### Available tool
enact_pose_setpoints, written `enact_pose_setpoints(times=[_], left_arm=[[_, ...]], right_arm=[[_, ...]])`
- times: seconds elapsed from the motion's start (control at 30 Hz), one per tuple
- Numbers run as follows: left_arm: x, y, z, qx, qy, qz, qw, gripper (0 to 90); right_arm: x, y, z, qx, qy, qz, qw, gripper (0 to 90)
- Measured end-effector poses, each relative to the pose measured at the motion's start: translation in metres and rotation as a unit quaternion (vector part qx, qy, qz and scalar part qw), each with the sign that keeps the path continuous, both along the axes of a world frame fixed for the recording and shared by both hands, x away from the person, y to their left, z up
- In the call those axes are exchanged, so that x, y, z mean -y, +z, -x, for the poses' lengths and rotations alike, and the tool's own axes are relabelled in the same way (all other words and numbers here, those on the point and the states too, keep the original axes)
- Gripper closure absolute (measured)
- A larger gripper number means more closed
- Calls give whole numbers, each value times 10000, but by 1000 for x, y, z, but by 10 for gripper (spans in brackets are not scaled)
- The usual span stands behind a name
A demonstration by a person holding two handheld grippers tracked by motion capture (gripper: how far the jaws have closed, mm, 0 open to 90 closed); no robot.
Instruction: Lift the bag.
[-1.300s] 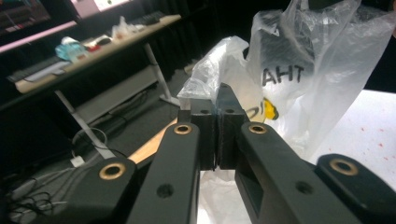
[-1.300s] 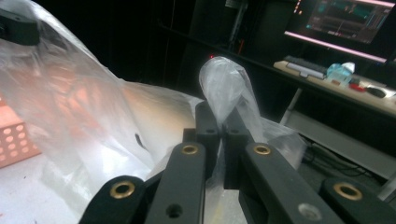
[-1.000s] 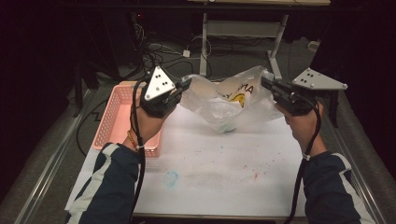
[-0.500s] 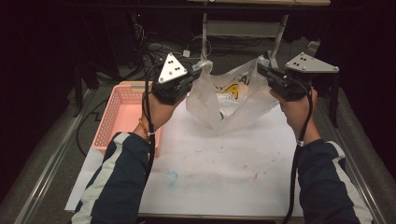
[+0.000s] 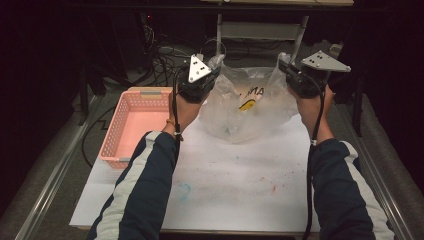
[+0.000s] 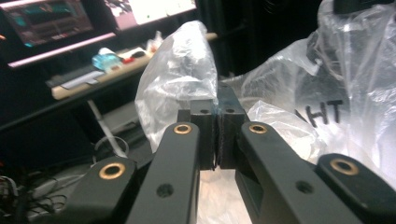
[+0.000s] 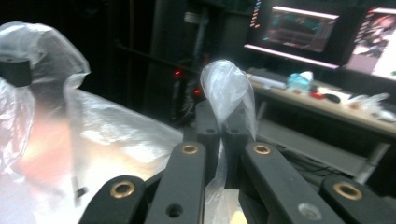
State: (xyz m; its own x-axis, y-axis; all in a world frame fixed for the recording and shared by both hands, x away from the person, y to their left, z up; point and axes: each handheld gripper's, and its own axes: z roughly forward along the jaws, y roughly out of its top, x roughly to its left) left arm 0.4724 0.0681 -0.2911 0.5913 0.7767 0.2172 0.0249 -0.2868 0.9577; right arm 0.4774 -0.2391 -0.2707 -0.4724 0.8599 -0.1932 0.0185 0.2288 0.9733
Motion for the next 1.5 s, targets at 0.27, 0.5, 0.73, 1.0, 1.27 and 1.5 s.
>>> enact_pose_setpoints(times=[0.27, 0.5, 0.73, 1.0, 1.27, 1.5], left_arm=[[-5, 19, -13, 257, 333, 275, 9987, 863], [-6, 19, -17, 467, 585, 444, 9962, 862], [-3, 3, -24, 284, 671, 439, 9964, 801], [-11, -15, -17, 131, 484, 237, 9985, 316], [-36, -18, -16, -95, 265, 135, 9995, 317], [-35, -10, -15, 29, 197, -123, 9997, 853]], right_arm=[[3, 23, -12, 236, -245, -127, 9993, 900], [-4, 25, -15, 532, -408, -206, 9975, 900], [-9, 6, -22, 575, -575, -264, 9963, 900], [-2, -3, -31, 393, -840, -156, 9956, 900], [11, 11, -33, 457, -1098, 11, 9929, 900], [11, 36, -25, 644, -1127, 61, 9915, 900]])
